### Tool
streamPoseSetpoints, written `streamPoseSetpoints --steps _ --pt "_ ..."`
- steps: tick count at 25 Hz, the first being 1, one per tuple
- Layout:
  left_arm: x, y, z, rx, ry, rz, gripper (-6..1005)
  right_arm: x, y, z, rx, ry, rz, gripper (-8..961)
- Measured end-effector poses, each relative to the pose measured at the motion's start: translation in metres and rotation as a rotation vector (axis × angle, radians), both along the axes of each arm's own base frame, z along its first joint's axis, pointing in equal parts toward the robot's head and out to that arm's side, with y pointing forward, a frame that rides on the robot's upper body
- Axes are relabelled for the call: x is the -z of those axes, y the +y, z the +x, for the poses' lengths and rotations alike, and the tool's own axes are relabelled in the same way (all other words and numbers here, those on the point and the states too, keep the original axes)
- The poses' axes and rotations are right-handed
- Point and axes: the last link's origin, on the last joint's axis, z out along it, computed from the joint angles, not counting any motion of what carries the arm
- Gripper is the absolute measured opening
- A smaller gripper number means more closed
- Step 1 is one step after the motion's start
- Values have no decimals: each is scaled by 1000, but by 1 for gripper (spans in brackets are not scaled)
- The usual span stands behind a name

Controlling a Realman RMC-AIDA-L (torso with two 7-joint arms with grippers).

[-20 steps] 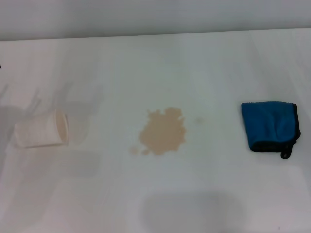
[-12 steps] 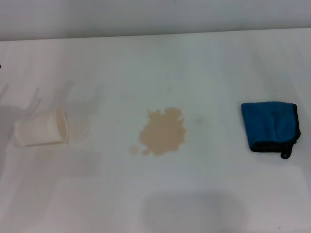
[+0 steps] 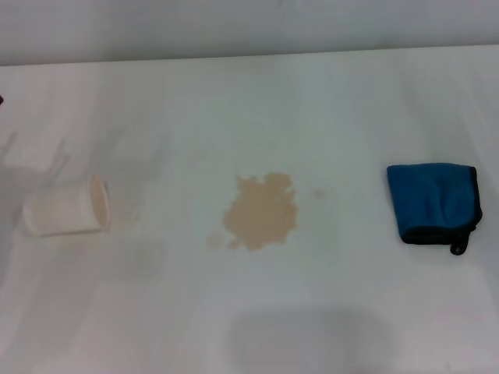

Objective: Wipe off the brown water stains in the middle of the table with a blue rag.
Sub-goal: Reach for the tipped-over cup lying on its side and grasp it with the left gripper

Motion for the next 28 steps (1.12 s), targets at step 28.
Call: streamPoseSetpoints --steps 28 --pt "-49 5 10 96 93 -585 875 10 -10 11 61 39 -37 854"
